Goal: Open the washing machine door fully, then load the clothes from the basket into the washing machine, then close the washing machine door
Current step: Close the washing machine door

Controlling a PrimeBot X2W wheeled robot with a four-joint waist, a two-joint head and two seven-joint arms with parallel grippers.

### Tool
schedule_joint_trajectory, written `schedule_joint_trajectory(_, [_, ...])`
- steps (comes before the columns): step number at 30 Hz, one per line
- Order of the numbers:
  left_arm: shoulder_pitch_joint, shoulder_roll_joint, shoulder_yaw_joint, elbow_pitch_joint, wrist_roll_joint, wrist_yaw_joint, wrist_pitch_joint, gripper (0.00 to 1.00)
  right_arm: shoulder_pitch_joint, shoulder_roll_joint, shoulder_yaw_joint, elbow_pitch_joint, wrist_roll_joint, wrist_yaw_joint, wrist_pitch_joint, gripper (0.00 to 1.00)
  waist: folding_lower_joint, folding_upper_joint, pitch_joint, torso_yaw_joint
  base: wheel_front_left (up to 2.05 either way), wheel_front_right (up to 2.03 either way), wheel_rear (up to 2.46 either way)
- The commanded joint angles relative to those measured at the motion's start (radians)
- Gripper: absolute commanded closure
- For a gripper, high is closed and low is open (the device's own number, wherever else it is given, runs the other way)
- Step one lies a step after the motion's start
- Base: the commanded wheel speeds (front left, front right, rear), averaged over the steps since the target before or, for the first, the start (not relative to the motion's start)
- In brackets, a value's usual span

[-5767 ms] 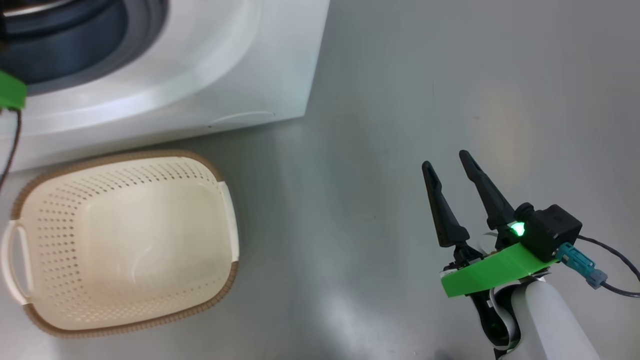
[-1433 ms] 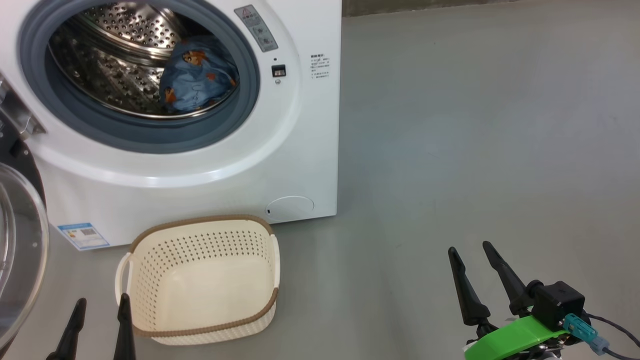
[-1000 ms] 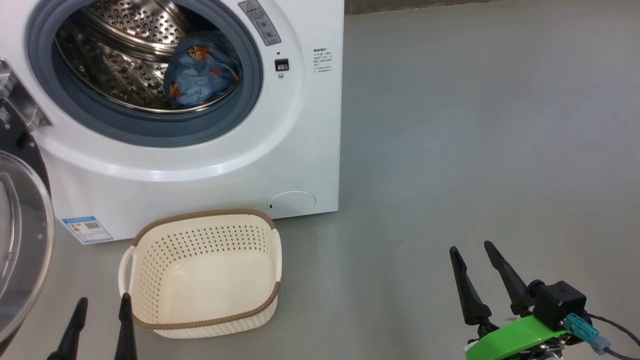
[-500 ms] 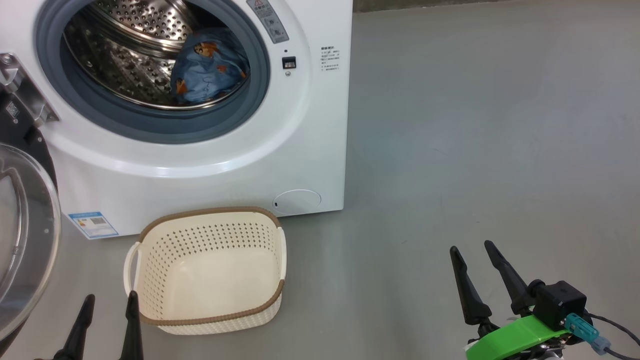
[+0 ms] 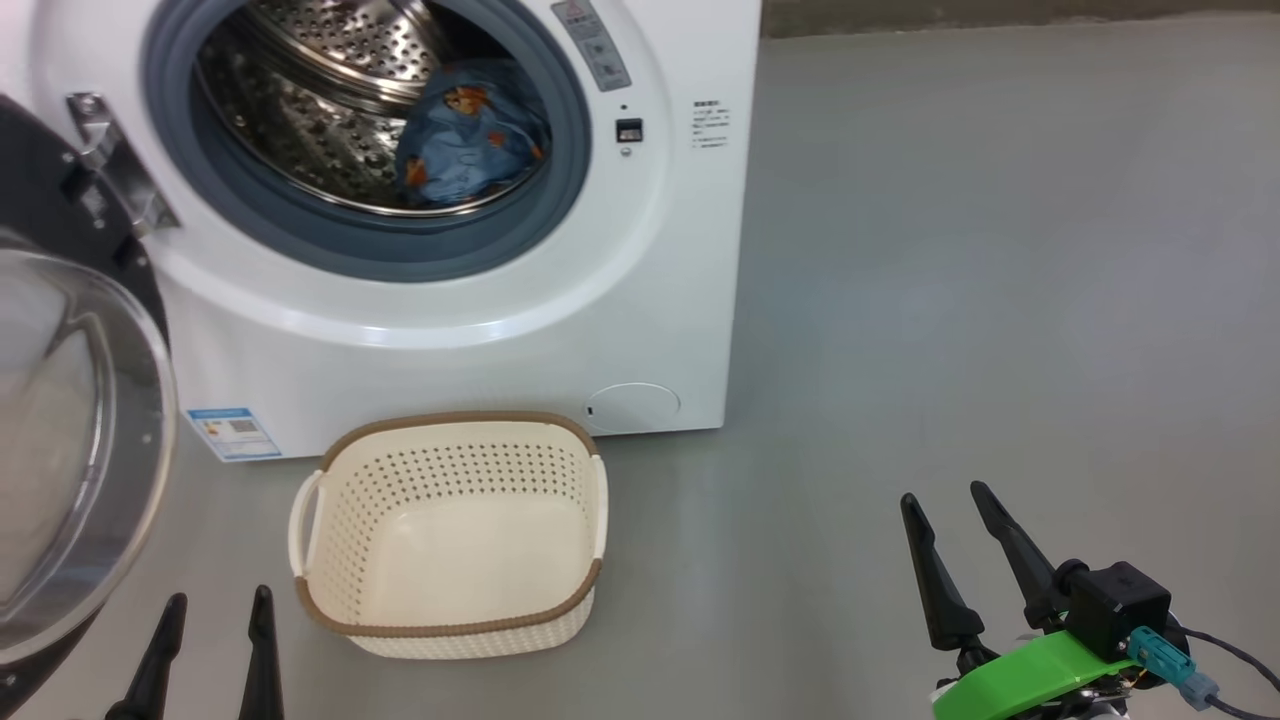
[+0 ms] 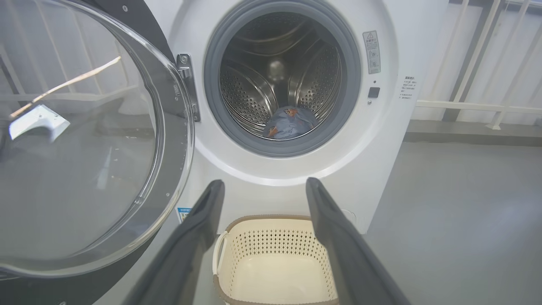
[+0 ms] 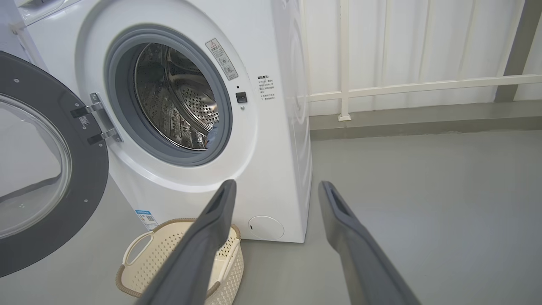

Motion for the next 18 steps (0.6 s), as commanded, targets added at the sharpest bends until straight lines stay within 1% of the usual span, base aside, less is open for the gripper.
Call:
schedule_joint_trajectory(1, [-0.029, 0.007, 0.036, -0.018, -0.009, -0.002, -0.005, 0.0, -0.001, 0.002, 0.025, -0.023, -0.01, 0.003, -0.005, 0.0, 0.0, 0.0, -0.01, 0.025, 0.0, 0.0, 0.0])
schedule_joint_trajectory(11, [-0.014, 0.006, 0.034, -0.005, -0.017, -0.001, -0.005, 0.0, 0.005, 0.002, 0.039, -0.015, -0.01, 0.003, -0.005, 0.0, 0.0, 0.0, -0.029, 0.134, 0.0, 0.0, 0.0])
schedule_joint_trajectory(12, [-0.014, 0.006, 0.034, -0.005, -0.017, -0.001, -0.005, 0.0, 0.005, 0.002, 0.039, -0.015, -0.01, 0.003, -0.005, 0.0, 0.0, 0.0, -0.029, 0.134, 0.0, 0.0, 0.0])
schedule_joint_trajectory(15, [-0.015, 0.006, 0.035, 0.008, -0.023, -0.001, -0.005, 0.0, 0.004, 0.002, 0.044, -0.016, -0.015, 0.003, -0.005, 0.0, 0.0, 0.0, -0.029, 0.168, 0.0, 0.0, 0.0])
schedule_joint_trajectory(18, [-0.018, 0.006, 0.04, 0.017, -0.03, 0.006, -0.005, 0.0, 0.003, 0.002, 0.046, -0.017, -0.019, 0.003, -0.005, 0.0, 0.0, 0.0, -0.028, 0.203, 0.0, 0.0, 0.0])
